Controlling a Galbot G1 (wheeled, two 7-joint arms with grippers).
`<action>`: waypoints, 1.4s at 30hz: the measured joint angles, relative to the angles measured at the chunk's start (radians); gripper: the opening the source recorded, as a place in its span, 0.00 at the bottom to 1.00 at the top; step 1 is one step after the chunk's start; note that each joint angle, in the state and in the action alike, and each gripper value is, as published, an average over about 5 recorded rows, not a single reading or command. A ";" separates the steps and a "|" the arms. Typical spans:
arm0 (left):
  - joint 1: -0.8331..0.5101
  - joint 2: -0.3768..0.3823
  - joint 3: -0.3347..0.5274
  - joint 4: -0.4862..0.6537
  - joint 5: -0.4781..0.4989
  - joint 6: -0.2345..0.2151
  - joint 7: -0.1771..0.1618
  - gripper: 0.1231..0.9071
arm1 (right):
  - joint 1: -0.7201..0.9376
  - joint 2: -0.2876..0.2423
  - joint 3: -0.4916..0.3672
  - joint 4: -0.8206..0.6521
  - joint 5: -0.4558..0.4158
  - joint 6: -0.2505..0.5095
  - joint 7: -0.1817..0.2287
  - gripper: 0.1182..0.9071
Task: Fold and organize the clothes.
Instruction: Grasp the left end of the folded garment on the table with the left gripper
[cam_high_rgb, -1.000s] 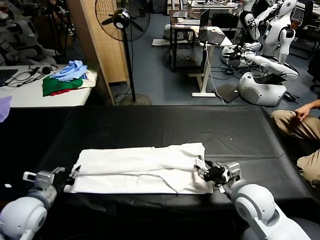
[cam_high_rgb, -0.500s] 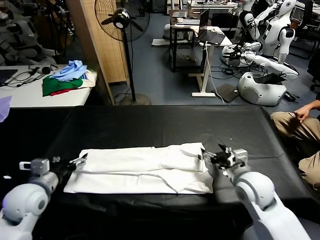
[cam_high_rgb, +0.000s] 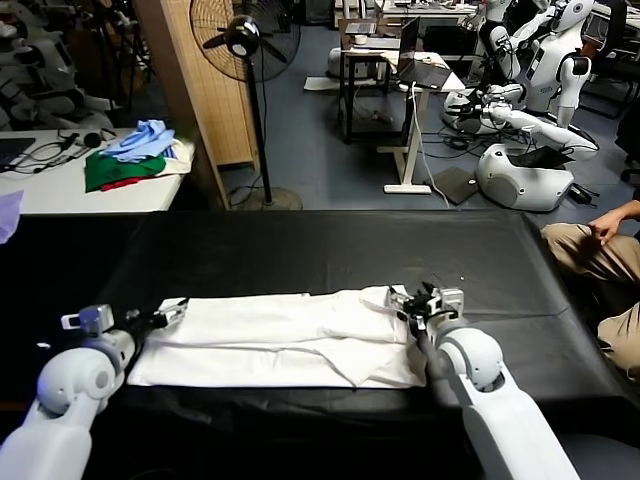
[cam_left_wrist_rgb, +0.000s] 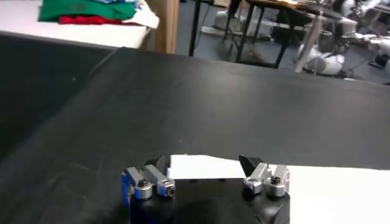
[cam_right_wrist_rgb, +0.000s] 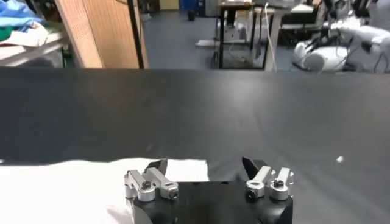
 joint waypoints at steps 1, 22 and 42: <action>0.000 -0.001 0.000 0.005 0.002 -0.001 0.001 0.68 | 0.000 0.004 -0.001 -0.003 -0.004 0.004 0.001 0.60; -0.011 -0.055 0.060 0.055 0.366 -0.195 0.040 0.02 | -0.098 0.049 -0.023 0.056 -0.141 0.101 0.099 0.20; 0.060 -0.029 -0.040 -0.027 0.034 -0.178 0.012 0.86 | -0.236 -0.015 0.059 0.292 -0.105 0.100 0.040 0.86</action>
